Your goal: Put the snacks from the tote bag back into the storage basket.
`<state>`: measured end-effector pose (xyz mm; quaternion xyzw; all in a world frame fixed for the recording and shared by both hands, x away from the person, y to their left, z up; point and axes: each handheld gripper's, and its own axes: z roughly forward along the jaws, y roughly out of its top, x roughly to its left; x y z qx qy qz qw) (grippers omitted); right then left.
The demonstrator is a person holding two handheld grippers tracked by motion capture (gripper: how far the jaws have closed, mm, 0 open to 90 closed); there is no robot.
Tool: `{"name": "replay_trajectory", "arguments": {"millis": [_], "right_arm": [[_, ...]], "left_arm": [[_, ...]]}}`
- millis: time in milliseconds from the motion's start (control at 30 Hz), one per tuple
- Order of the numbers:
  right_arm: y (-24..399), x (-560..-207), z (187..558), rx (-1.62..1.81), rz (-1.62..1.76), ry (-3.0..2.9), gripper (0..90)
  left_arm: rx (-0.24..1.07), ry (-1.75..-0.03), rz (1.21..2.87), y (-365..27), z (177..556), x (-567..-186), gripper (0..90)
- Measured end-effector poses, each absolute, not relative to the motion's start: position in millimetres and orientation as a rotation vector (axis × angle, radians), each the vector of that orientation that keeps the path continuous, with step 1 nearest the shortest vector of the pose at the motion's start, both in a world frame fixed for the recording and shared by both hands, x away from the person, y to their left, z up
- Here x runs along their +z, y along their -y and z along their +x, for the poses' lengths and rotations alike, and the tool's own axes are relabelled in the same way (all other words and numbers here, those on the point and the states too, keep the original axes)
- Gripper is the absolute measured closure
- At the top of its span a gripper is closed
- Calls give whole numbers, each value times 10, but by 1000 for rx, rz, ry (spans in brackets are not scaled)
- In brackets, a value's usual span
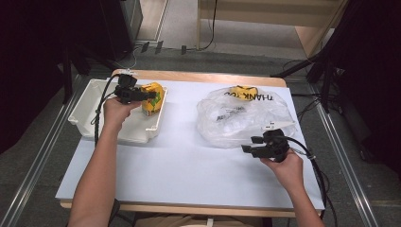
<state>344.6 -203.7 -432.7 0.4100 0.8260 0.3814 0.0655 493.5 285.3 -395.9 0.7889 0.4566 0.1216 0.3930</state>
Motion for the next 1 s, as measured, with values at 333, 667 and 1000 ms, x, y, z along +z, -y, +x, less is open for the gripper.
{"name": "replay_trajectory", "arguments": {"millis": [333,667,1000], "right_arm": [[2043,-4329,3441,1149,1243,-2493,415],[2055,-4323,3435,1144,1247,-2485,416],[2059,-4323,3434,1140,1243,-2488,416]], "left_arm": [[295,-1159,2015,-2913,4852,-3992,520],[305,-1165,2053,-2922,4717,-4033,517],[290,-1173,2040,-2933,4686,-4047,501]]}}
